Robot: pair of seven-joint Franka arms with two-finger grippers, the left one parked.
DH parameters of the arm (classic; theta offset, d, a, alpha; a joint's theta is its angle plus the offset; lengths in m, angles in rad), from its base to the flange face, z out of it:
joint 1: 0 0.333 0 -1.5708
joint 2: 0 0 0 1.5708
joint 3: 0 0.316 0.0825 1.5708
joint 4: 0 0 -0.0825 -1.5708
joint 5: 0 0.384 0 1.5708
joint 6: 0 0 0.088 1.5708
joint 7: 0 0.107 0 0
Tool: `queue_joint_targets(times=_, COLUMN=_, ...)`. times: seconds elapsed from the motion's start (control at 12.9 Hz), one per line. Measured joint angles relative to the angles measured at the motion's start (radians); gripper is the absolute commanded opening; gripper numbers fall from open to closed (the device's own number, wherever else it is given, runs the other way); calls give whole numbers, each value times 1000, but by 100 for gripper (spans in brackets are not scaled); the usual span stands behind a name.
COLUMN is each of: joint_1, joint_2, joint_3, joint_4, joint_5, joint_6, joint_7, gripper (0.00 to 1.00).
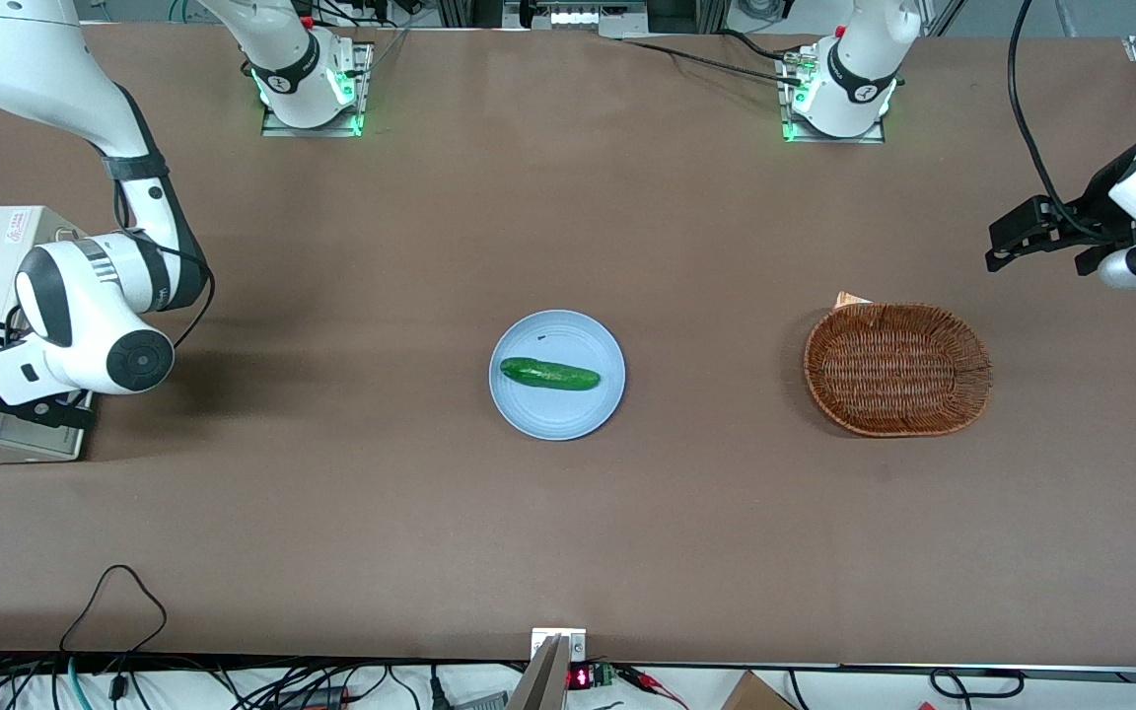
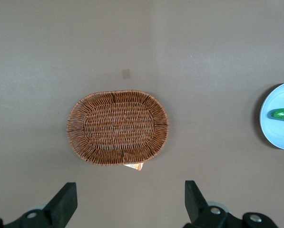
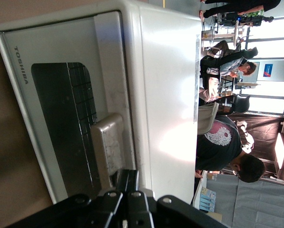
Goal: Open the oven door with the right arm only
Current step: 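Grip the handle and pull the oven door down and open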
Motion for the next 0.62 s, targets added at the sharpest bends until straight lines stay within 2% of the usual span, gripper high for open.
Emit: queue_joint_targets(times=0.62, joint_1=7, joint_2=2, joint_3=9, joint_4=-5, joint_5=17, joint_6=1, joint_7=21, gripper=1)
